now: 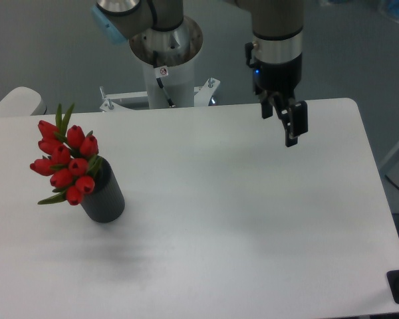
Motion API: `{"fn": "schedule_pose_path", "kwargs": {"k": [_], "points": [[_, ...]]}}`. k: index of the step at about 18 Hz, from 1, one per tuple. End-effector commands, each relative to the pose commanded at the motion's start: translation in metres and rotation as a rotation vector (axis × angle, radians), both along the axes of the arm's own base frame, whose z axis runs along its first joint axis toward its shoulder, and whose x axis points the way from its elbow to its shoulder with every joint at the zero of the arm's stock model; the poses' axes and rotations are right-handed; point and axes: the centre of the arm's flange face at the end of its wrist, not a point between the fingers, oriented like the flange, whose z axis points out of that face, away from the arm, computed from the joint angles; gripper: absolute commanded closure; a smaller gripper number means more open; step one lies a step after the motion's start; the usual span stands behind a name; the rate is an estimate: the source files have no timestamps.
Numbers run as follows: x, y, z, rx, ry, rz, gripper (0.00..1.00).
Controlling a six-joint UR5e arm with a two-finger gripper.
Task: Insert the flowers into the vase
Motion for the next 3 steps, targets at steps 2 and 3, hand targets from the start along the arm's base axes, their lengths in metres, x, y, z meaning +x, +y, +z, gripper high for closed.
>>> {"fn": "schedule_pose_path", "kwargs": {"k": [2, 3], "points": [[0.001, 0.0017, -0.0016, 0.001, -0.004, -0.004, 0.0], [0.0023, 0.0029, -0.003, 0.001, -0.005, -0.007, 0.0]]}}
